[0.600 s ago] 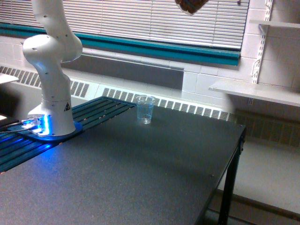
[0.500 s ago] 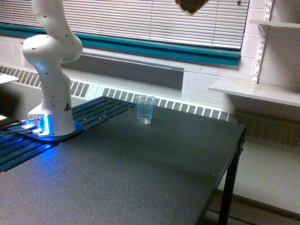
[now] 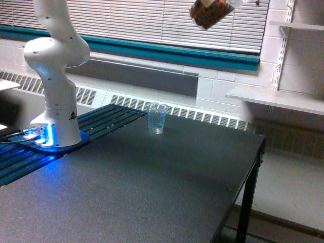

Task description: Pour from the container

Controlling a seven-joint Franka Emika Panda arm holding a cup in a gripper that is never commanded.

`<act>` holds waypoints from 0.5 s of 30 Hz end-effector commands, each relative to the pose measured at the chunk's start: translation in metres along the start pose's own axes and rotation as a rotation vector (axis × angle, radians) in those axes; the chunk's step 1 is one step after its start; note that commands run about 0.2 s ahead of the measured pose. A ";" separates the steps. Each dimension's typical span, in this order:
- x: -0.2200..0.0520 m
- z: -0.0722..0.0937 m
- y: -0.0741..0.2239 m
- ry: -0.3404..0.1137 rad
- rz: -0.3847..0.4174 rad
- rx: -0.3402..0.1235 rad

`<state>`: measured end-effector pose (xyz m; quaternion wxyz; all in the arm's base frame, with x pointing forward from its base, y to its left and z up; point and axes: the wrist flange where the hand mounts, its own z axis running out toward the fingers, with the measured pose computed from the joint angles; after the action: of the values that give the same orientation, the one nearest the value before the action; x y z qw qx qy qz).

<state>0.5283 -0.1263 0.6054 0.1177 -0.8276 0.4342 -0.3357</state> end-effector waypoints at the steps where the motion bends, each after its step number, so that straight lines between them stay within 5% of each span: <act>1: -0.044 -0.019 -0.015 -0.012 -0.104 0.045; 15: -0.148 -0.049 -0.015 -0.067 -0.249 0.069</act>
<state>0.4664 -0.0244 0.5846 0.1159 -0.8733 0.3396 -0.3296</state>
